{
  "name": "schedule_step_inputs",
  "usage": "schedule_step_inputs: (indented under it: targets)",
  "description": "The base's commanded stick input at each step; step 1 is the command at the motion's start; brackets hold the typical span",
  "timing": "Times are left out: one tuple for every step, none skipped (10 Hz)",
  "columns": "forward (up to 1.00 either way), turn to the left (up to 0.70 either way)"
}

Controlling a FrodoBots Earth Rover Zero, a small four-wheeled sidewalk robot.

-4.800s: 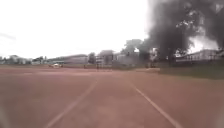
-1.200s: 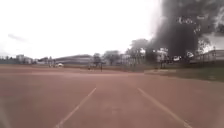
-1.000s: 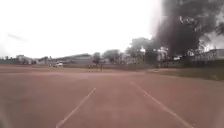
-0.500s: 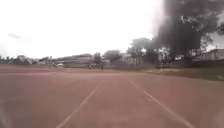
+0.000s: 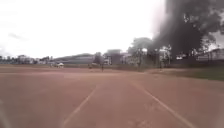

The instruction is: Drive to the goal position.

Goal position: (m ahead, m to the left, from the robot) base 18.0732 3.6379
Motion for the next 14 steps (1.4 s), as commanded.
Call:
schedule_step_inputs:
  targets:
    - [0.70, 0.00]
    - [0.70, 0.00]
    - [0.70, 0.00]
    - [0.70, 0.00]
    - [0.70, 0.00]
    - [0.70, 0.00]
    - [0.70, 0.00]
    - [0.70, 0.00]
    - [0.70, 0.00]
    - [0.70, 0.00]
    - [0.70, 0.00]
    - [0.70, 0.00]
    - [0.70, 0.00]
    - [0.70, 0.00]
